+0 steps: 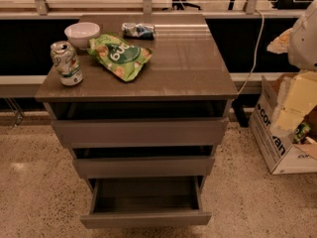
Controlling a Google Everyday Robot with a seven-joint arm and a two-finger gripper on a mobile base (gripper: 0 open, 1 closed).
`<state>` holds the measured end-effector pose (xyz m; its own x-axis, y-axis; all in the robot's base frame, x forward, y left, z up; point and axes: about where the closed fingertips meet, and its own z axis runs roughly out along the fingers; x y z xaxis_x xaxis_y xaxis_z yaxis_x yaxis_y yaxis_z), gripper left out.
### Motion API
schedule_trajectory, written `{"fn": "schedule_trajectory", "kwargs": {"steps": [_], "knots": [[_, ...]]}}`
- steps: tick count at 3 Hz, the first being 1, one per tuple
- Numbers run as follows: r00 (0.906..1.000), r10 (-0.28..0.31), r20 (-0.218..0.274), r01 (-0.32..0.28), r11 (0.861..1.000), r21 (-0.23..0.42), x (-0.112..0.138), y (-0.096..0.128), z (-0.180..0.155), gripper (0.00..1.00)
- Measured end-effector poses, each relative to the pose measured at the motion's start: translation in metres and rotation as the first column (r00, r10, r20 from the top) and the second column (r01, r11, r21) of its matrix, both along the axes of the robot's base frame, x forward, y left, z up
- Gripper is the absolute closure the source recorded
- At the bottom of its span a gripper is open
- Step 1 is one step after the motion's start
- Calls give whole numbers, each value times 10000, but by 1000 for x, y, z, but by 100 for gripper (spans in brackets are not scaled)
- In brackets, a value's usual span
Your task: Close bottom drawer
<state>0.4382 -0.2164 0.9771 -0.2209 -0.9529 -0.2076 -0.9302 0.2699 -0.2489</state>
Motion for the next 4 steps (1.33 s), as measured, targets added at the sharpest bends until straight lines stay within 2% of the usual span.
{"fn": "schedule_trajectory", "kwargs": {"steps": [1,2,3,4], "knots": [[10000,0,2,0,10000,0,0,0,0,0],[9994,323,-134,-311,9962,813,4,19,-27,0],[9933,1116,-303,-999,9598,2625,-8,96,-92,0],[9910,1310,-270,-1199,9598,2538,-9,109,-102,0]]}}
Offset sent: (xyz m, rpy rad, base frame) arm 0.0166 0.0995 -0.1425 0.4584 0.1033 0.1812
